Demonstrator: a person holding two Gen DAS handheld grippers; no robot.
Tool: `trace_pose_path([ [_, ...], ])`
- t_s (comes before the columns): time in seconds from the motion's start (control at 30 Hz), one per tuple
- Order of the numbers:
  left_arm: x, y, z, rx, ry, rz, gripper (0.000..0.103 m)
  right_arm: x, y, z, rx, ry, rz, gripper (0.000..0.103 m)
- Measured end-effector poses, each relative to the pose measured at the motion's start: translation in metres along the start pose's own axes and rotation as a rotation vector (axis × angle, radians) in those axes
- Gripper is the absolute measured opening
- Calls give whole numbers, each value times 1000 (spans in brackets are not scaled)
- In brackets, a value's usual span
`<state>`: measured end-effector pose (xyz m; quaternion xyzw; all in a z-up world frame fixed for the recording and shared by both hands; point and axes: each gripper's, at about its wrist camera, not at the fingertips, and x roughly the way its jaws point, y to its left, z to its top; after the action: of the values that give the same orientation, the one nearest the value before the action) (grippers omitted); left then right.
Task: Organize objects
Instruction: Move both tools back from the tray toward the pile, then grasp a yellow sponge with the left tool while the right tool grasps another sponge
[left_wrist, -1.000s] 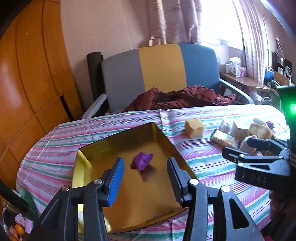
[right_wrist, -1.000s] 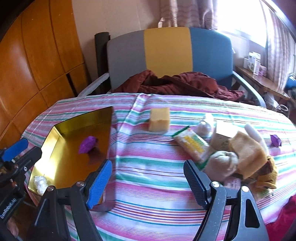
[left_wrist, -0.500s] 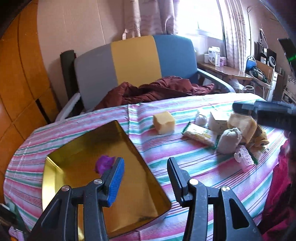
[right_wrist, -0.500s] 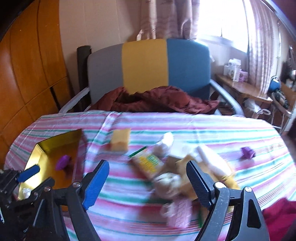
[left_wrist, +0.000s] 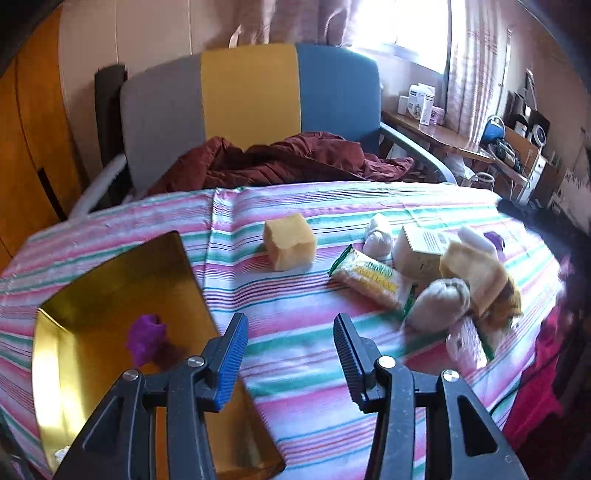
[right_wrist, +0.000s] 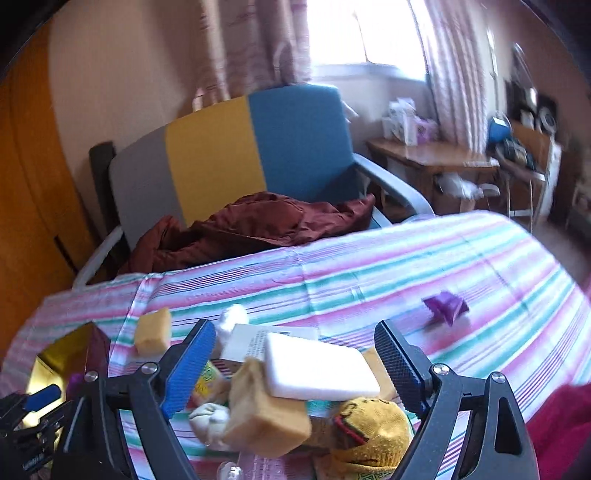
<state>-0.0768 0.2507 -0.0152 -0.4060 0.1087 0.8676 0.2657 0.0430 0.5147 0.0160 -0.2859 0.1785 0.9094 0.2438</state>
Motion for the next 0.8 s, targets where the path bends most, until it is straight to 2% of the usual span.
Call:
trace_pose_path([
  [0.17,27,-1,26,-32,25,-30,49,2,-12,0,56,13,14,90],
  [0.23,41,0,38,-45,43,-33,52,1,-12,-1,60,15,22,91],
  [0.3,55,2,48,-65,51,-37,61,1,-11,0,56,14,26,92],
  [0.63,135,2,89,-71,159,19,80,3,-37,4,157,24,18,94],
  [0.8,163,-3,99,-55,189,34,81,6,-50,6,213,36,25,94],
])
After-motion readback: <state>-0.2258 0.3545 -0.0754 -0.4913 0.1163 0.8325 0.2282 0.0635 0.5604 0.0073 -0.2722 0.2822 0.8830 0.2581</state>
